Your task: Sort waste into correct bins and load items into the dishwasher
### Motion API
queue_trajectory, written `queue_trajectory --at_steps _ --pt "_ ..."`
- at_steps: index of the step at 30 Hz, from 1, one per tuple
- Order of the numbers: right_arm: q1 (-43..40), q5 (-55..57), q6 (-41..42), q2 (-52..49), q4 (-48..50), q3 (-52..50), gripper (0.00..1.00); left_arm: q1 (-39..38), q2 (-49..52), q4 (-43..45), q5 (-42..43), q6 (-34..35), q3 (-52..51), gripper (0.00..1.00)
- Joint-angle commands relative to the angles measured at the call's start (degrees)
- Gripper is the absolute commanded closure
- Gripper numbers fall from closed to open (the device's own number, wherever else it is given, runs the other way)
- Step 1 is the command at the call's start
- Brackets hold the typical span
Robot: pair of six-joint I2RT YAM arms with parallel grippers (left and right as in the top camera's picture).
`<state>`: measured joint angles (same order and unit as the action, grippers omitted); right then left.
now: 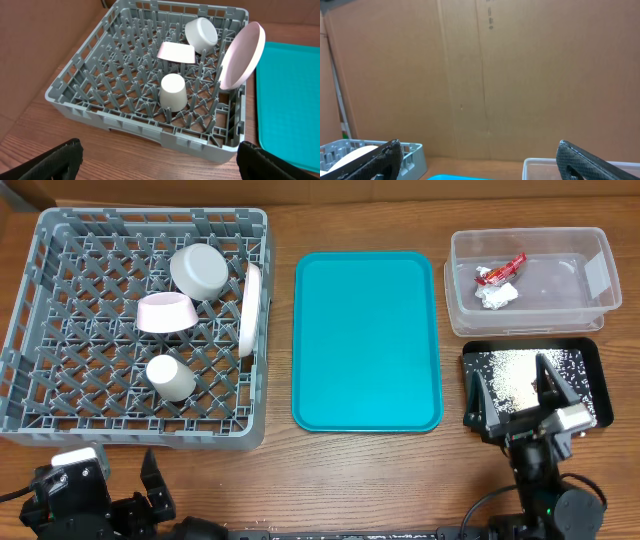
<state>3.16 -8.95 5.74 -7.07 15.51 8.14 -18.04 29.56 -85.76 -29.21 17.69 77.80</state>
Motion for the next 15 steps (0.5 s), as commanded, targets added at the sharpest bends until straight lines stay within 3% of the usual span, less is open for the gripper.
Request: queue_trajectory --at_steps 1,6,14,15 --pt "0.22 0.52 -0.26 5.22 0.79 -3.8 0.0 -0.35 -0.39 0.24 -0.72 0.74 -0.07 0.0" --pt "-0.33 -1.31 -3.19 6.91 2.32 -7.52 0.0 -0.35 -0.39 0.24 -0.72 0.76 -0.07 0.0" --pt "-0.33 -0.87 -4.11 6.91 -20.17 -7.67 0.0 -0.35 -0.39 0.24 -0.72 0.76 -0.07 0.0" --pt "-0.33 -0.48 -3.89 6.91 -19.61 -7.67 0.0 -0.35 -0.39 0.24 -0.72 0.76 -0.07 0.0"
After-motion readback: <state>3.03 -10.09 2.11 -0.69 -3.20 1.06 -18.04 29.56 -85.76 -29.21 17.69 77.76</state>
